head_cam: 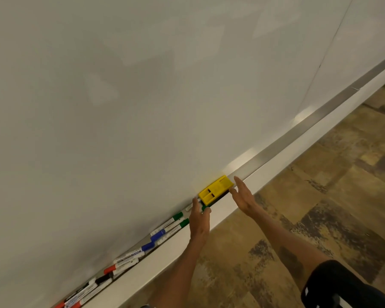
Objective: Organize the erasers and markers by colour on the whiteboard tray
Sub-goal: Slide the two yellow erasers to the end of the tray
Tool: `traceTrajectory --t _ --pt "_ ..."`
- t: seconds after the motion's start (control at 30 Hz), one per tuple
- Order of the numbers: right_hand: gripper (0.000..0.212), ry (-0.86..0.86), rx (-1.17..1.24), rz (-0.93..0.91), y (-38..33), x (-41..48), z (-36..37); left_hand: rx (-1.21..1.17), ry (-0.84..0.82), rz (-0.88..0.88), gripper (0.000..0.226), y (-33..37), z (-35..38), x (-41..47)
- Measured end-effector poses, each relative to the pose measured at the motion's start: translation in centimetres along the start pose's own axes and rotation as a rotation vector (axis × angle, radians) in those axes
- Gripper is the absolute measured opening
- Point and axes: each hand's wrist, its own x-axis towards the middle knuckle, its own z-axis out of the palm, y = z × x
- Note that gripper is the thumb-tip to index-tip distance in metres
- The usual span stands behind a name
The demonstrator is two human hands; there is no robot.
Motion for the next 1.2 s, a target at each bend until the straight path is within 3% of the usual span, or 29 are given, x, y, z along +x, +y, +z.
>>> traceTrajectory --t 0.2,0.67,0.8,1.0,1.2 --pt "0.053 -0.041 0.089 0.053 -0.4 1.6 1.1 -0.099 -0.014 -0.070 0.064 0.3 1.2 1.1" --pt "0.054 0.045 0.208 0.098 -1.5 -0.7 2.1 -0.098 -0.009 0.002 0.049 0.7 0.7 0.3" --pt "0.054 0.062 0.205 0.073 -2.8 -2.9 2.9 -0.078 0.002 0.001 0.046 -0.1 -1.3 -1.0" --pt "0.052 0.081 0.207 0.065 -5.2 -6.0 5.3 -0.057 0.033 0.032 0.018 -1.0 -5.3 -3.7" --pt "0.054 0.046 0.192 0.063 -7.9 -10.3 9.7 -0.095 0.065 0.001 0.024 -3.7 -10.7 -6.5"
